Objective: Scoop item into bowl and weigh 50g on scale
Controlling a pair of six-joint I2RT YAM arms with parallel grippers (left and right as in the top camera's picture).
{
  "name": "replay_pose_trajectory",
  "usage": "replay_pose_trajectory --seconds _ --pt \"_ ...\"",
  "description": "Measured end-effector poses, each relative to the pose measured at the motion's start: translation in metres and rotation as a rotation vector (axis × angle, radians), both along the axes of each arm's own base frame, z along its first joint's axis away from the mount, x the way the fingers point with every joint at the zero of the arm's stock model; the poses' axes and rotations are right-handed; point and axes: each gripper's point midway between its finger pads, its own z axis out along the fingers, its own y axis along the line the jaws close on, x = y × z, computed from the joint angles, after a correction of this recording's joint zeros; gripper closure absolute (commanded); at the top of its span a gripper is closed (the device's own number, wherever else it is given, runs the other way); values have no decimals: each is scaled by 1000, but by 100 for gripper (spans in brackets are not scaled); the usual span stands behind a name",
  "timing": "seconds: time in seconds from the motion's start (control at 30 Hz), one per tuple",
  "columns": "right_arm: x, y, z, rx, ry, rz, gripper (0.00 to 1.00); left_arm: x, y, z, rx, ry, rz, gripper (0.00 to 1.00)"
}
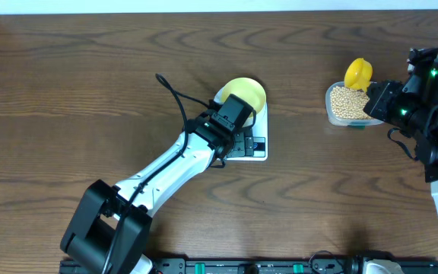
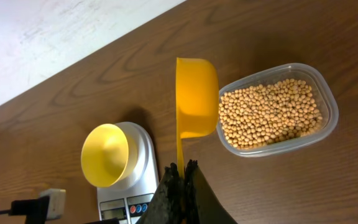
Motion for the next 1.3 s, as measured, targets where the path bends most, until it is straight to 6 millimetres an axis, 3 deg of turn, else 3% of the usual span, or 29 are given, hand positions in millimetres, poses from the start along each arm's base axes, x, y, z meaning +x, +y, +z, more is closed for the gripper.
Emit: replay_pose_trajectory --seconds 0.13,0.3,0.57,0.8,1.17,1.3 --pt "0 0 0 -2 1 -1 99 8 0 -1 -32 -21 -29 4" --pt "1 0 1 -2 -5 -1 99 3 15 -18 -16 3 -44 4" --pt "2 -1 2 -3 -13 -1 99 6 0 -18 -15 -45 -81 4" --pt "2 0 2 -3 -12 -1 99 3 5 -38 63 -27 -63 3" --pt "2 -1 2 -3 -12 -2 99 17 5 -35 74 -90 -39 3" --pt "1 -1 2 -3 -9 -2 99 15 6 -42 82 -71 -31 3"
